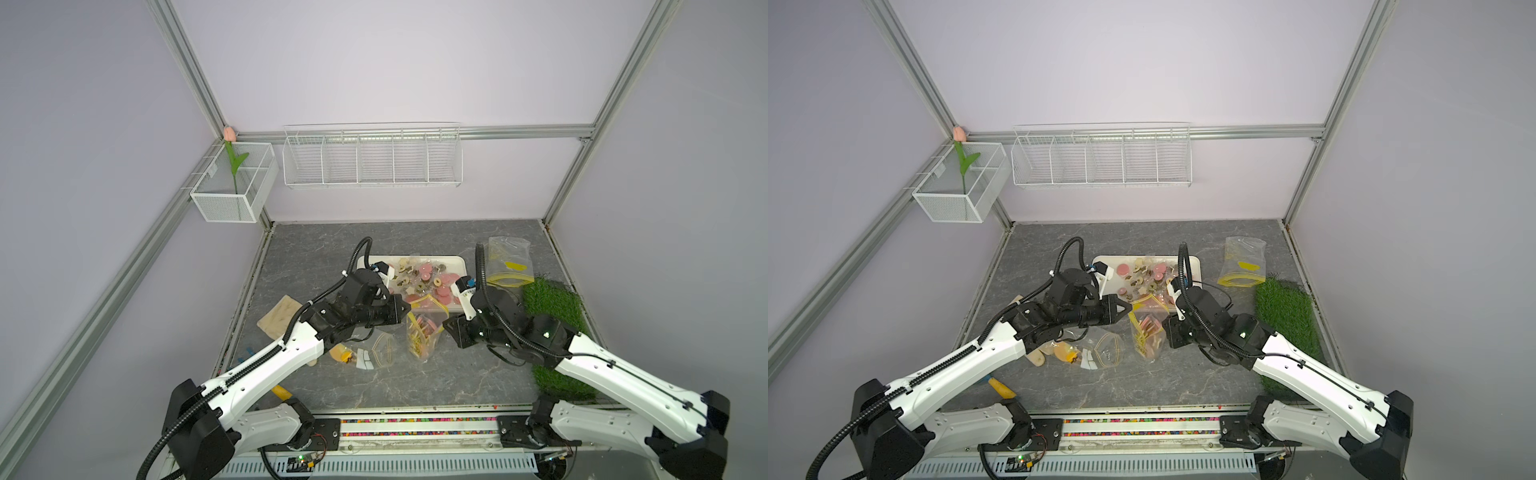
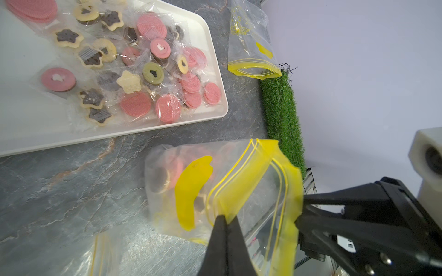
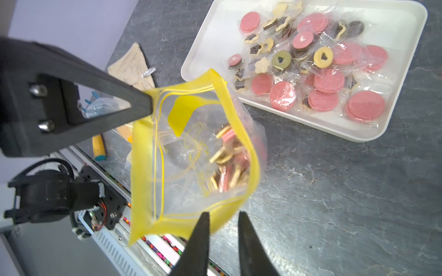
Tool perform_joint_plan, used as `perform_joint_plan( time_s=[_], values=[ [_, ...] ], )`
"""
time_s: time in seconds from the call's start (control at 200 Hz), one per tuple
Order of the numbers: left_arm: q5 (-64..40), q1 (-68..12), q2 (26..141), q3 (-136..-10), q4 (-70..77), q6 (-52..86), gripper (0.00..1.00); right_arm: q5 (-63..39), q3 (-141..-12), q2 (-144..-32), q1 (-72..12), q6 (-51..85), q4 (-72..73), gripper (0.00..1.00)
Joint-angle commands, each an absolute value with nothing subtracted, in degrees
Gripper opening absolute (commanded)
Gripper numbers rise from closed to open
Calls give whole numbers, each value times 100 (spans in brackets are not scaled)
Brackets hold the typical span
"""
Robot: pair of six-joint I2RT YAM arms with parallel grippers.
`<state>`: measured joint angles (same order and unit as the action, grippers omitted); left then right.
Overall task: Pour cookies out of the ziploc bag
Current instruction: Adjust the ziploc bag at the center of the board.
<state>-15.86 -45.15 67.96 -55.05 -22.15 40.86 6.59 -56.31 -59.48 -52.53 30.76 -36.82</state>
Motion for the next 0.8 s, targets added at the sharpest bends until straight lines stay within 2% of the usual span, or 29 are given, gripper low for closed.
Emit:
perform_joint_plan(
  time_s=[0.0,0.24,0.435,0.795],
  values=[
    [-1787,-4473,6860,-5752,-2071,4008,0,521,-5686,-5934,-5228,2780,-3741,41],
    [-2145,-4472,6969,-5714,-1856,4115,0,-257,-5694,-5727,-5315,1996,-3299,73],
    [-2182,-4474,7089,-5802,-1904,4226,0,-546,-5875,-5853,-5573,1389,-3287,77],
    [-2366,-4472,7494,-6089,-1978,4638,0,62,-6067,-6439,-6113,983,-3192,76]
  ],
)
